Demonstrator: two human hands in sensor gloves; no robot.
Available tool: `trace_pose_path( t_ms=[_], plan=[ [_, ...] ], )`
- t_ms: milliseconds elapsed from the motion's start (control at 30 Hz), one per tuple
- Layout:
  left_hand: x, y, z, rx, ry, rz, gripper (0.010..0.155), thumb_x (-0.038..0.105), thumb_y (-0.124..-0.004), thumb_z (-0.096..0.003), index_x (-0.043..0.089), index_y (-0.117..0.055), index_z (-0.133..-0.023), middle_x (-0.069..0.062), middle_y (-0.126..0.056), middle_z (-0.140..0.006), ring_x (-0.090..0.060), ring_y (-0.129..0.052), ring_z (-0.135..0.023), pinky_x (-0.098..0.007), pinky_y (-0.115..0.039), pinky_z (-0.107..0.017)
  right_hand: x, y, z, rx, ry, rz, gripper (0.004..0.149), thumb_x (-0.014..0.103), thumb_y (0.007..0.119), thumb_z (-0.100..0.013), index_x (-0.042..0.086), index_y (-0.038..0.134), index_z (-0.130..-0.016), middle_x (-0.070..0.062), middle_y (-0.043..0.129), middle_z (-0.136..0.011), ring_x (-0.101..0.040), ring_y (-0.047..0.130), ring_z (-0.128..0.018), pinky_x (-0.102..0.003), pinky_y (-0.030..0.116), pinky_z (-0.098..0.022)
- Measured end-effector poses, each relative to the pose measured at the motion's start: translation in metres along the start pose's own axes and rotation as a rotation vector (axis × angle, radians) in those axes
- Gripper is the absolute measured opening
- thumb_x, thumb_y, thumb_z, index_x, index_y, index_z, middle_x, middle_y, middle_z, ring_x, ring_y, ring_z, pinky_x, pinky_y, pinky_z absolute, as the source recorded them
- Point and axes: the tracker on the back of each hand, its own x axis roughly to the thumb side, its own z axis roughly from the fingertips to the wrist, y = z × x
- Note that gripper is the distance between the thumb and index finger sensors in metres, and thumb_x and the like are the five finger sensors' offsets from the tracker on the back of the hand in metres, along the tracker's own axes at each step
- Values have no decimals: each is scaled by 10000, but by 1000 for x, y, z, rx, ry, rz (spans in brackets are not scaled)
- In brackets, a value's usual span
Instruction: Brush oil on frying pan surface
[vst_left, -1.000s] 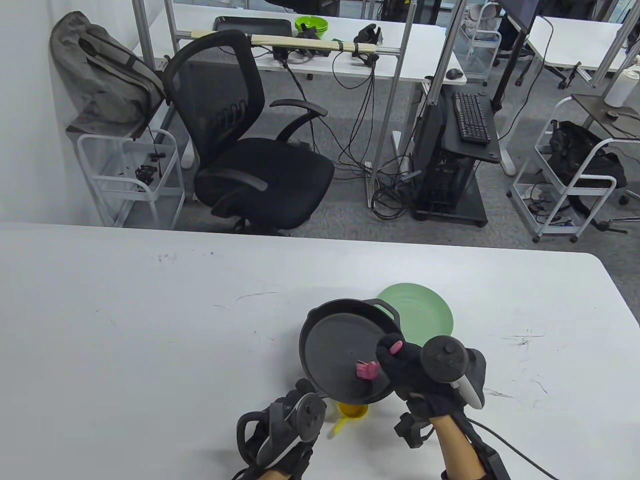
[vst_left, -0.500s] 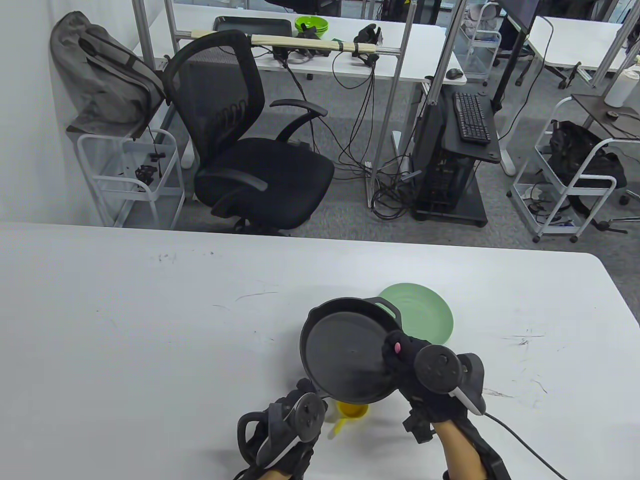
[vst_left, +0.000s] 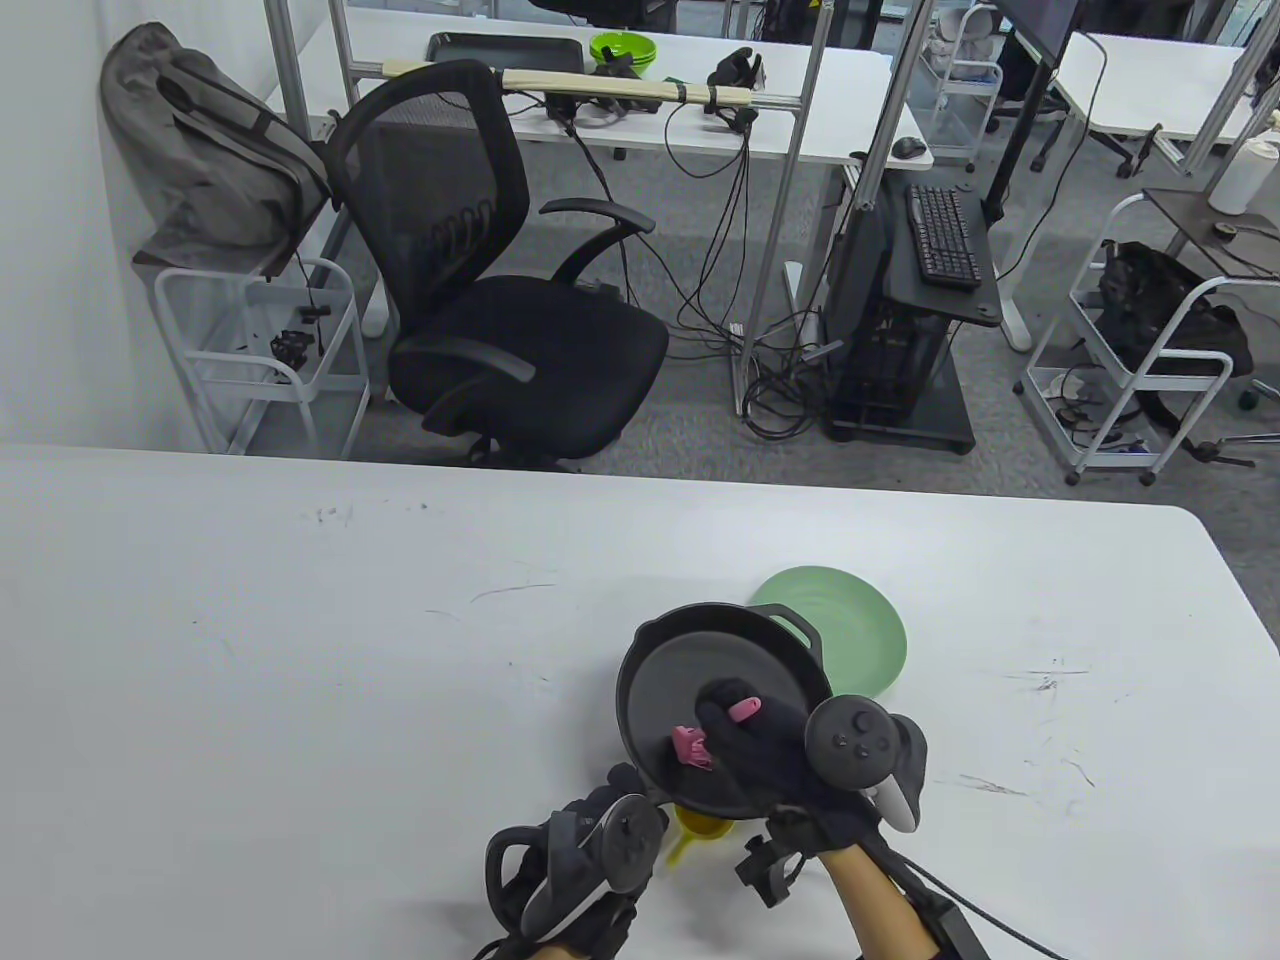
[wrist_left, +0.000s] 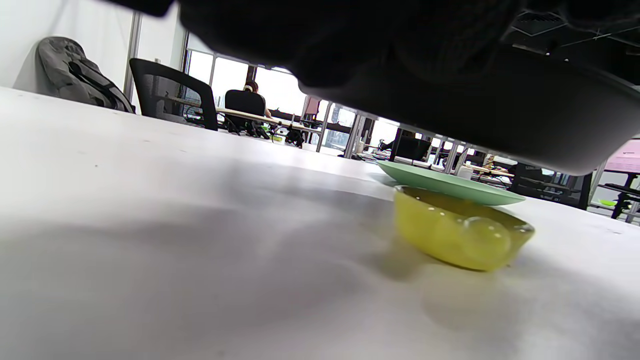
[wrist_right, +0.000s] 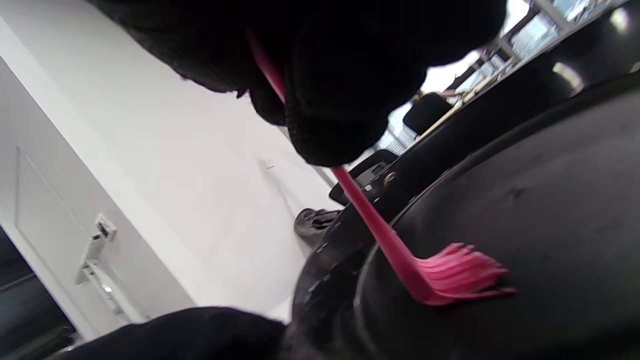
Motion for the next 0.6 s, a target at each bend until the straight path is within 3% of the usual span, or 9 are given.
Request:
trace_pose_path(
  t_ms=[267, 433, 500, 600],
  plan=[
    [3, 3, 2, 24, -11, -25, 630, 496, -793, -540, 57, -728, -987, 11, -971, -512, -148, -959, -215, -351, -846, -153, -2, -5, -1, 19, 3, -230, 441, 427, 715, -633, 162, 707, -986, -200, 934, -792, -229, 937, -506, -271, 843, -298],
    [3, 3, 2, 26, -6, -32, 630, 496, -795, -540, 58, -729, -987, 10, -972, -512, -150, -960, -217, -352, -845, -155, -4, -9, 0, -18, 40, -104, 443, 395, 740, -625, 118, 729, -970, -243, 943, -764, -265, 940, -479, -308, 841, -280],
    [3, 4, 2, 31, -3, -37, 629, 497, -795, -539, 59, -731, -986, 11, -973, -511, -148, -960, -217, -352, -846, -155, -4, -15, 0, -18, 65, 42, 438, 409, 733, -630, 121, 735, -960, -216, 961, -746, -248, 947, -463, -296, 846, -269],
    [2, 2, 2, 16, -5, -24, 629, 494, -798, -539, 57, -731, -987, 7, -973, -513, -152, -961, -218, -355, -846, -156, -3, -22, 1, -46, 94, 79, 417, 396, 744, -632, 114, 759, -938, -224, 969, -714, -251, 946, -441, -299, 842, -256]
  ],
)
